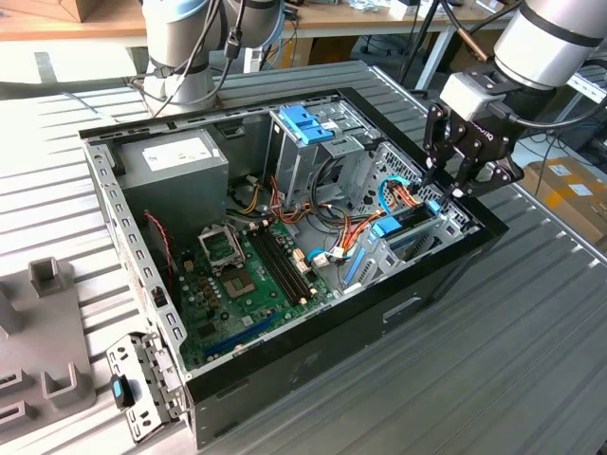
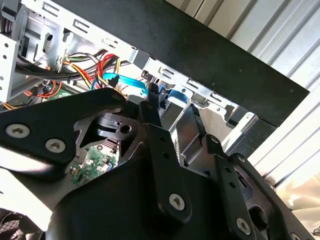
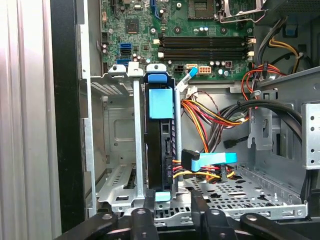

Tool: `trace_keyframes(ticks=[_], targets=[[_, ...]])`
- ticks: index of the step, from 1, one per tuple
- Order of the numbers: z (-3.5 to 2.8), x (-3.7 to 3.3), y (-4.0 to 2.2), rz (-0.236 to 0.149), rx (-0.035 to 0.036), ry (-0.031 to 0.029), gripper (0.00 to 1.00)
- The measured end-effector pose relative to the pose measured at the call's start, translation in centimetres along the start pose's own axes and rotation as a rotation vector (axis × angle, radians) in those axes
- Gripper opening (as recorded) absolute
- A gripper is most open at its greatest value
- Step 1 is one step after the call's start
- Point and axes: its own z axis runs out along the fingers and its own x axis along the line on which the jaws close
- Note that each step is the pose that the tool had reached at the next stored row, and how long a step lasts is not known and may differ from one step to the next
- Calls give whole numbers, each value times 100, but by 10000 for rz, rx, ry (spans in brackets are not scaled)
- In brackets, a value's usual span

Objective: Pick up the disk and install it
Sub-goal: 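Insert the second disk wire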

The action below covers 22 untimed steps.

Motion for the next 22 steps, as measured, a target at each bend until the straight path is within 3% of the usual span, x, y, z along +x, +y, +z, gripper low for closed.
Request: trace_keyframes(ticks=[1,3,5,9,12,15,22], targets=[[-1,0,4,0,0,2,42],[-16,0,28,-1,7,3,42],[-71,-7,81,-2,29,-4,42],[-72,-40,180,-2,33,-1,42],[-71,-106,209,-1,33,-1,42],[-82,-106,266,-2,49,-3,42],[-84,-101,322,-3,54,-1,42]])
